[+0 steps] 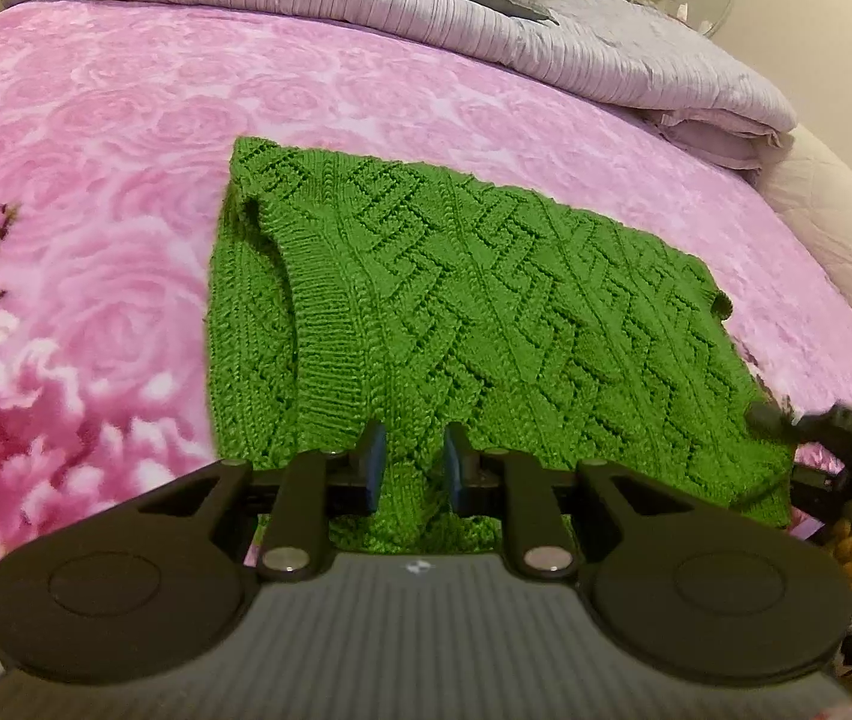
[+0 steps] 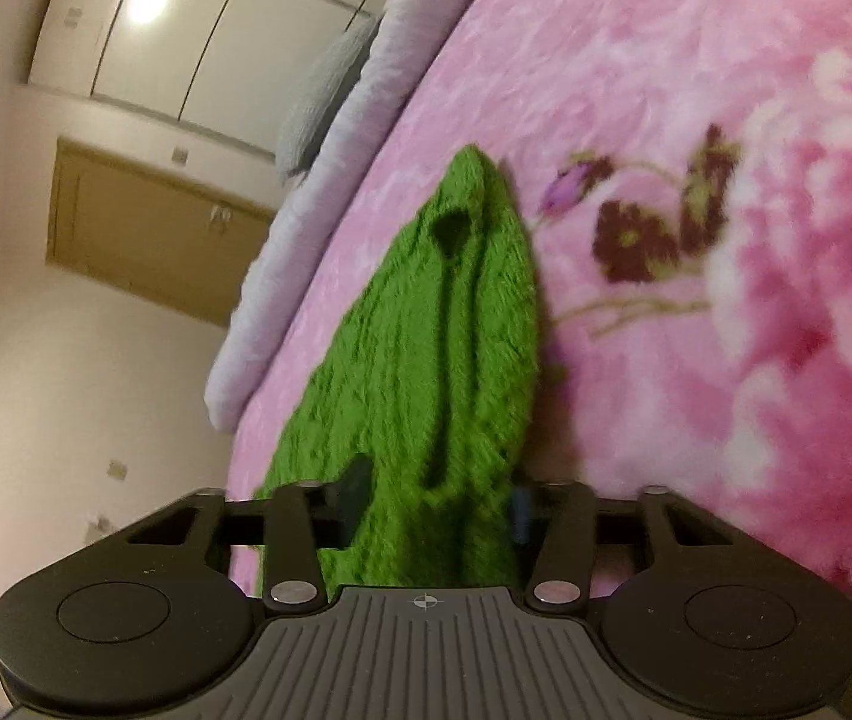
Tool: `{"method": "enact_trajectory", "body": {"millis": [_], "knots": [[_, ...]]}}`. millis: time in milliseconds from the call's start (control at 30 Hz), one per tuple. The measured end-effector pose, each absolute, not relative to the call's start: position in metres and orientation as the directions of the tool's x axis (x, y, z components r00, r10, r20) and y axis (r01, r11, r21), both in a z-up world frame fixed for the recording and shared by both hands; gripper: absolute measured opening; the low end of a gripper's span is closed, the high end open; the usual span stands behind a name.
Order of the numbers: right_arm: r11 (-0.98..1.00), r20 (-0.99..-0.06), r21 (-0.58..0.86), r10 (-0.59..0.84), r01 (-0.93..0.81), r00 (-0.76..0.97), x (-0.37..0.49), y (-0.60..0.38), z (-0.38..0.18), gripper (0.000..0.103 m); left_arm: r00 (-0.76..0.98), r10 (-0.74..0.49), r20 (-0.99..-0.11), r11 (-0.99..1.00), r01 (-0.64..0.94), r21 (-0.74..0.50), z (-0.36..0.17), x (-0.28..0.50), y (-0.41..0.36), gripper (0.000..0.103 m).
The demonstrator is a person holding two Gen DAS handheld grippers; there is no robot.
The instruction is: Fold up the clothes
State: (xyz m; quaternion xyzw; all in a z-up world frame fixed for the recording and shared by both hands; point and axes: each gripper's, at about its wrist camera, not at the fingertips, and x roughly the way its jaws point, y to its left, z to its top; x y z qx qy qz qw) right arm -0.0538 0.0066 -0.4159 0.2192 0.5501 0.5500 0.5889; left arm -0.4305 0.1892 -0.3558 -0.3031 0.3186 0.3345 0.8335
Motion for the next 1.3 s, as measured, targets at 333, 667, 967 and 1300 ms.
{"method": "enact_trajectory", "body": {"millis": [333,667,967,1300], "knots": [[0.419,-0.721,0.320,0.689,-0.849,0.068,-0.120,0.064,-0.336,0.017,0.602,0.337,-0.724,0.580,-0.738,-0.343,-0.355,-0.446,0.190,0.016],[-0.228,-0.644,-0.224,0.764,-0.948,-0.032,-0.314,0.109,-0.338,0.018,0.655,0.330,-0.680,0.501,-0.732,-0.462,-0.354,-0.482,0.191,0.016],[-0.227,-0.643,0.075,0.734,-0.971,-0.221,-0.286,0.113,-0.326,0.050,0.694,0.318,-0.647,0.454,-0.710,-0.538,-0.350,-0.494,0.195,0.016],[0.222,-0.734,0.323,0.672,-0.920,-0.096,-0.164,0.113,-0.332,0.050,0.731,0.287,-0.619,0.422,-0.676,-0.604,-0.345,-0.493,0.195,0.019]]}}
